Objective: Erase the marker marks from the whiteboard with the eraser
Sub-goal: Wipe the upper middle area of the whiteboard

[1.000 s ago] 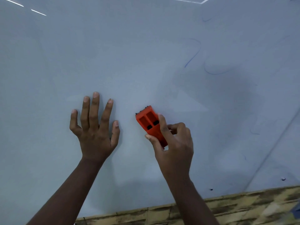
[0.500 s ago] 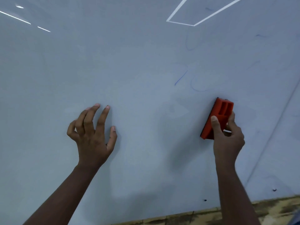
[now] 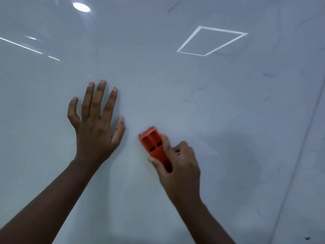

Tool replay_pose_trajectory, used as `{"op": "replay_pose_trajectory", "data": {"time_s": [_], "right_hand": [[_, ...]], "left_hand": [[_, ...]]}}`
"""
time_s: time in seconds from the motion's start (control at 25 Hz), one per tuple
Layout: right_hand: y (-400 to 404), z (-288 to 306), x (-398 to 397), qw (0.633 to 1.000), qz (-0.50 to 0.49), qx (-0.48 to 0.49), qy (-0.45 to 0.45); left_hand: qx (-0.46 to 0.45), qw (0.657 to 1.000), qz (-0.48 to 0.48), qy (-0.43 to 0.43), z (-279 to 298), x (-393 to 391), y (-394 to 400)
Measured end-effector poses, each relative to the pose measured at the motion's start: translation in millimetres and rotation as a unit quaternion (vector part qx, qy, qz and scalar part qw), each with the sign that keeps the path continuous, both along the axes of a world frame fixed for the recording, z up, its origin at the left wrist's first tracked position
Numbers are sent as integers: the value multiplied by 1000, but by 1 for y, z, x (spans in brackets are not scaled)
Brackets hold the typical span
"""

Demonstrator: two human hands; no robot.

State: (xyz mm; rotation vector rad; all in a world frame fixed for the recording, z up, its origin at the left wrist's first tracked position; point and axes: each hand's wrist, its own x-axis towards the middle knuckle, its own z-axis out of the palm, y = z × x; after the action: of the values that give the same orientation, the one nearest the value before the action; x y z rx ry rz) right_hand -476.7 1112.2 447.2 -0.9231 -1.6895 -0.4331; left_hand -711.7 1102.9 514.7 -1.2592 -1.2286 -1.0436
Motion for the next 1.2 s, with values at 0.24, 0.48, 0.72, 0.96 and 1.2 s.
{"op": "replay_pose_trajectory", "data": {"time_s": [0.24, 0.48, 0.72, 0.96, 1.2], "right_hand": [[10, 19, 14, 997, 0, 63, -47], [40, 63, 88, 980, -16, -1, 198], [56, 70, 114, 928, 27, -39, 369], [25, 90, 16, 976, 41, 10, 215], [-2, 38, -26, 997, 31, 52, -40]], "left_hand": [[-2, 1000, 20, 13, -5, -2, 1], [8, 1000, 15, 20, -5, -2, 2], [9, 1000, 21, 11, -7, 3, 4], [10, 1000, 24, 10, -6, 5, 5], [39, 998, -40, -1, 9, -6, -8]]}}
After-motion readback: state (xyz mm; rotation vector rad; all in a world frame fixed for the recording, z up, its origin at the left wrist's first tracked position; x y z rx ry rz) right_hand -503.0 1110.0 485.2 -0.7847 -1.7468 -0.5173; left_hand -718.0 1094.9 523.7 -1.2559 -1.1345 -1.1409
